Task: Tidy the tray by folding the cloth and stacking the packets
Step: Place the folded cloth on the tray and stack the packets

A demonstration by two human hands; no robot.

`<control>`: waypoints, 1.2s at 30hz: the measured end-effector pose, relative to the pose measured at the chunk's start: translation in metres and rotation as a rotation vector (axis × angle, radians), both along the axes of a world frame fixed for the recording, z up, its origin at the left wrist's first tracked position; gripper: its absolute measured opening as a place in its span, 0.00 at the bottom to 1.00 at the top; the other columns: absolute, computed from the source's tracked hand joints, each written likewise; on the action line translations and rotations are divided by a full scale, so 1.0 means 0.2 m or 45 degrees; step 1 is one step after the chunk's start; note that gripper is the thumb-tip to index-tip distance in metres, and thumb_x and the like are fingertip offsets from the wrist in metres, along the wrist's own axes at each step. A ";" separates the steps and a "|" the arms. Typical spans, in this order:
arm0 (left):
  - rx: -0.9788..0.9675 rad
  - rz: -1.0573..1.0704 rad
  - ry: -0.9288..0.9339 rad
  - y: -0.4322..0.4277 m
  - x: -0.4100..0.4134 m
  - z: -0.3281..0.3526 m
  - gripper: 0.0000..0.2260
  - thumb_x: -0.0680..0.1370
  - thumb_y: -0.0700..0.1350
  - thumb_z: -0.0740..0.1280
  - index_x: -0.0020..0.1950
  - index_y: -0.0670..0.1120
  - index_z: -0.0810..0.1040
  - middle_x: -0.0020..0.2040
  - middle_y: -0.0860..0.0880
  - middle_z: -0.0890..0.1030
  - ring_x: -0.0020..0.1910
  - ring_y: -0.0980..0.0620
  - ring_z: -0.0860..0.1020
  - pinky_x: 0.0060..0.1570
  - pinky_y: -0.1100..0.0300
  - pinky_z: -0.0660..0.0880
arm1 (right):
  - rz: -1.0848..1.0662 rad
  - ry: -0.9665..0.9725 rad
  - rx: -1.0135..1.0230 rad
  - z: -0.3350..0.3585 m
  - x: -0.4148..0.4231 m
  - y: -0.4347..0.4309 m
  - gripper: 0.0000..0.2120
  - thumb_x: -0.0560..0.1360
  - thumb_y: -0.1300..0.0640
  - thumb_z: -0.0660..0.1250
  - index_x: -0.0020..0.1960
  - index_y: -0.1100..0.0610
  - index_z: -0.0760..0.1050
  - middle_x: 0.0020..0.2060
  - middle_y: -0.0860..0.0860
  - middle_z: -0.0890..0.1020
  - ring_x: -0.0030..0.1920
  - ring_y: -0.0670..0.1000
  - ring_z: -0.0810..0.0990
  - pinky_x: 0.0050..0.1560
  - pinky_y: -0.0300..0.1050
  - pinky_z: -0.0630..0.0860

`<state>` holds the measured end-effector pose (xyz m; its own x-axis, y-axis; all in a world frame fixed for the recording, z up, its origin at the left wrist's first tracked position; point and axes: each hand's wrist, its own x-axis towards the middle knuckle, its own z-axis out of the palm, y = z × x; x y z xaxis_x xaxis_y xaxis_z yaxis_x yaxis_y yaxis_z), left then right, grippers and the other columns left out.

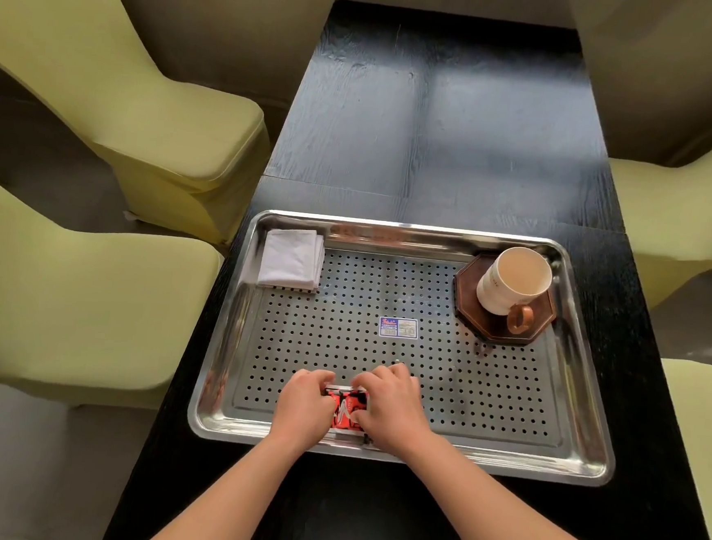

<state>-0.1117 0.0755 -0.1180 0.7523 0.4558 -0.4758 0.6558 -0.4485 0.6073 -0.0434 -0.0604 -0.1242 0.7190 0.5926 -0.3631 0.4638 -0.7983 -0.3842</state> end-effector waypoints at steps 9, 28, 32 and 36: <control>-0.069 0.015 0.003 -0.04 -0.04 -0.01 0.21 0.76 0.40 0.65 0.69 0.49 0.76 0.57 0.48 0.74 0.50 0.52 0.78 0.55 0.60 0.72 | -0.544 -0.012 0.086 0.00 -0.02 -0.29 0.16 0.76 0.47 0.69 0.61 0.50 0.75 0.53 0.47 0.75 0.56 0.50 0.73 0.55 0.44 0.73; 0.189 -0.383 0.150 -0.12 0.00 0.03 0.34 0.67 0.59 0.76 0.72 0.59 0.70 0.57 0.49 0.67 0.60 0.49 0.71 0.60 0.51 0.75 | -0.369 0.174 -0.031 0.01 0.00 -0.22 0.30 0.71 0.44 0.72 0.71 0.40 0.68 0.53 0.47 0.69 0.58 0.51 0.73 0.53 0.47 0.75; 0.300 -0.425 0.132 -0.13 0.00 0.01 0.32 0.69 0.54 0.76 0.71 0.58 0.70 0.56 0.50 0.66 0.59 0.50 0.70 0.57 0.53 0.76 | -0.303 0.137 -0.070 0.01 0.02 -0.20 0.24 0.71 0.43 0.72 0.65 0.39 0.72 0.53 0.47 0.68 0.61 0.51 0.69 0.55 0.50 0.76; 0.290 -0.429 0.096 -0.11 -0.01 -0.01 0.29 0.72 0.51 0.75 0.71 0.57 0.71 0.55 0.51 0.66 0.58 0.51 0.69 0.57 0.56 0.74 | -0.244 0.110 -0.059 0.01 0.04 -0.19 0.20 0.73 0.46 0.72 0.64 0.42 0.75 0.54 0.48 0.69 0.60 0.51 0.69 0.55 0.49 0.76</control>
